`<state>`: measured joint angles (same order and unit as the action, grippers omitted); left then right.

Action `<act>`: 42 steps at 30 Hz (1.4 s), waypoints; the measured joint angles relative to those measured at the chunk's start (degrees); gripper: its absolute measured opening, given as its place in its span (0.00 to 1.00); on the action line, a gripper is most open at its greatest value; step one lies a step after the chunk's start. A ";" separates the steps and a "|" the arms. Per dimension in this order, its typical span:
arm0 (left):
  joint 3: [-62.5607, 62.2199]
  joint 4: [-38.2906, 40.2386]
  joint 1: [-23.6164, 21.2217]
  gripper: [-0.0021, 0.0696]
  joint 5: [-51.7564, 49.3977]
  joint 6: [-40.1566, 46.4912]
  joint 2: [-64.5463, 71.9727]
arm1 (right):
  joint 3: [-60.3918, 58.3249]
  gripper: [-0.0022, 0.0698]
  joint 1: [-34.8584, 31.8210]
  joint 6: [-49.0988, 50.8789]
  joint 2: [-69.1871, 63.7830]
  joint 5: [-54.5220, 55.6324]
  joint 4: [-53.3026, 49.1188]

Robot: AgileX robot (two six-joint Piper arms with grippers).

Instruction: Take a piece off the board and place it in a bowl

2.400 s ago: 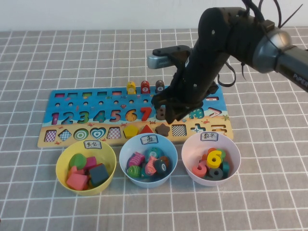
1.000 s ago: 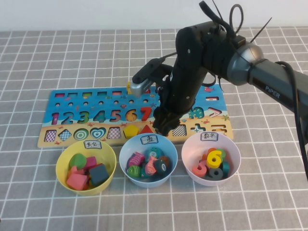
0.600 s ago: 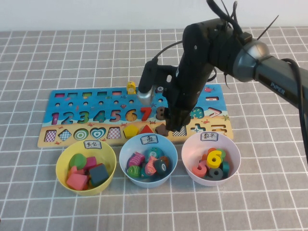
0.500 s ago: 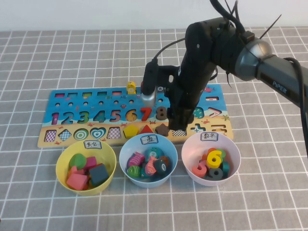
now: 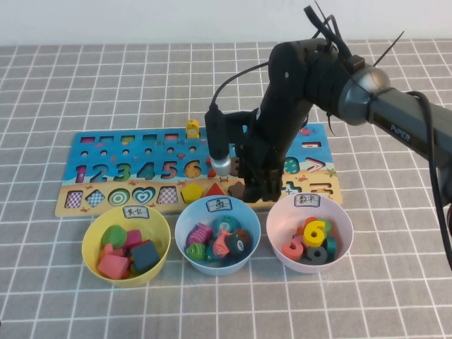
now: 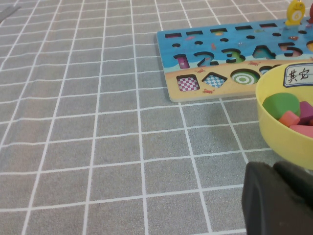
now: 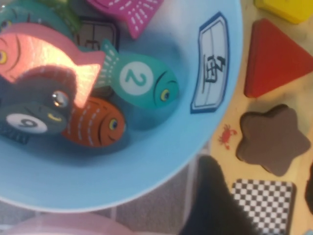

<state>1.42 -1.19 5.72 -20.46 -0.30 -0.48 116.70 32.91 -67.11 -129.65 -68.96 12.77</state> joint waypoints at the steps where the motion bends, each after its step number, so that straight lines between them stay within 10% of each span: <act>1: 0.00 0.00 0.00 0.02 0.00 0.00 0.00 | 0.00 0.53 0.00 -0.14 0.00 0.12 0.00; 42: 0.00 0.00 0.00 0.02 0.00 0.00 0.00 | 0.00 0.59 -0.47 -4.28 -2.04 3.68 2.11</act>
<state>1.42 -1.19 5.72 -20.46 -0.30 -0.48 116.70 32.44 -71.40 -131.69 -65.28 14.88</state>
